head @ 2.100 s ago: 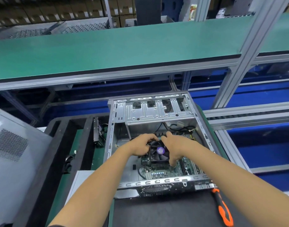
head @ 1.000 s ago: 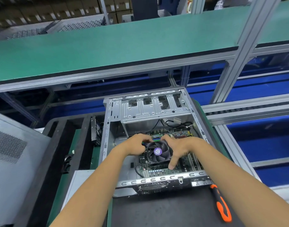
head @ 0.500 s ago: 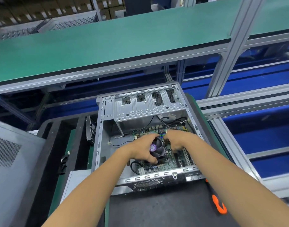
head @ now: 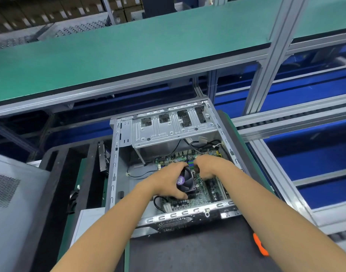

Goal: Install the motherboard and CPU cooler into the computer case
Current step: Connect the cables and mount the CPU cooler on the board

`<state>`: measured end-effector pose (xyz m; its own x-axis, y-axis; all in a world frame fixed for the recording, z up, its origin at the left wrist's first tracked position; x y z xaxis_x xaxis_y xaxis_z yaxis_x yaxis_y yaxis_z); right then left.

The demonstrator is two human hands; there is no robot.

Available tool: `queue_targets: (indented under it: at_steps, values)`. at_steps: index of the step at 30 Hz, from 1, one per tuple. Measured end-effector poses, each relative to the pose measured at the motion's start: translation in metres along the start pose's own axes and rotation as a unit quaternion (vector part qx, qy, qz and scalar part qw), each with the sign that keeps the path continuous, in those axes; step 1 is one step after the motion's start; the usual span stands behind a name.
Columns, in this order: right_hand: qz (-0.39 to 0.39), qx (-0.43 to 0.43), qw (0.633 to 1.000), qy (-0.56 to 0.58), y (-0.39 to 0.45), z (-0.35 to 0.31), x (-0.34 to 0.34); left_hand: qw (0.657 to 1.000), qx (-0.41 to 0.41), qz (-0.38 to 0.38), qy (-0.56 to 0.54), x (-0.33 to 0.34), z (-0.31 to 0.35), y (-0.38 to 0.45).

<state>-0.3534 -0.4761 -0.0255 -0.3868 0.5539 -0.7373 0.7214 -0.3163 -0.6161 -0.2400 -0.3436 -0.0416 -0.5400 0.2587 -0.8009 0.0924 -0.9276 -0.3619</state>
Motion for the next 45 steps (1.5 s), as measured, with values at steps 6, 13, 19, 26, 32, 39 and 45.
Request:
queue_targets:
  at_steps: [6, 13, 19, 26, 32, 39, 45]
  values:
    - [0.02, -0.011, 0.999, 0.028, -0.002, 0.0, -0.001, 1.0, 0.005, -0.015, 0.006, 0.002, -0.001, 0.002]
    - [0.079, -0.063, 0.989, 0.112, -0.006, -0.005, -0.007, 0.994, -0.007, -0.018, -0.11, -0.005, -0.007, -0.002]
    - [0.096, -0.078, 0.981, 0.147, -0.009, -0.007, -0.008, 0.986, -0.043, 0.153, -0.056, -0.019, -0.018, -0.002]
    - [0.073, -0.075, 0.979, 0.176, -0.008, -0.008, -0.004, 0.981, -0.126, 0.135, -0.062, -0.023, -0.031, -0.002]
    - [0.074, -0.073, 0.984, 0.146, -0.003, -0.011, -0.007, 0.974, -0.171, 0.126, -0.081, -0.031, -0.038, -0.008]
    - [0.065, -0.054, 0.978, 0.191, -0.004, -0.011, -0.008, 0.977, -0.202, 0.034, -0.058, -0.033, -0.04, -0.017]
    - [0.054, -0.076, 0.983, 0.156, -0.001, -0.016, -0.002, 0.977, -0.195, -0.026, -0.076, -0.032, -0.038, -0.022]
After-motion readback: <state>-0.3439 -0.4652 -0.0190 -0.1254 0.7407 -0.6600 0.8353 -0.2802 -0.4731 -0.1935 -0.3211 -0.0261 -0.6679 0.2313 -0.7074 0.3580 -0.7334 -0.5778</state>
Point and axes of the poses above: each hand's wrist, its own y-axis towards the middle knuckle, its own x-axis out of the palm, z = x × y, the point moved 1 cm from there along y, towards the middle knuckle, and after that the axes turned 3 degrees about -x, right-handed, at the moved point
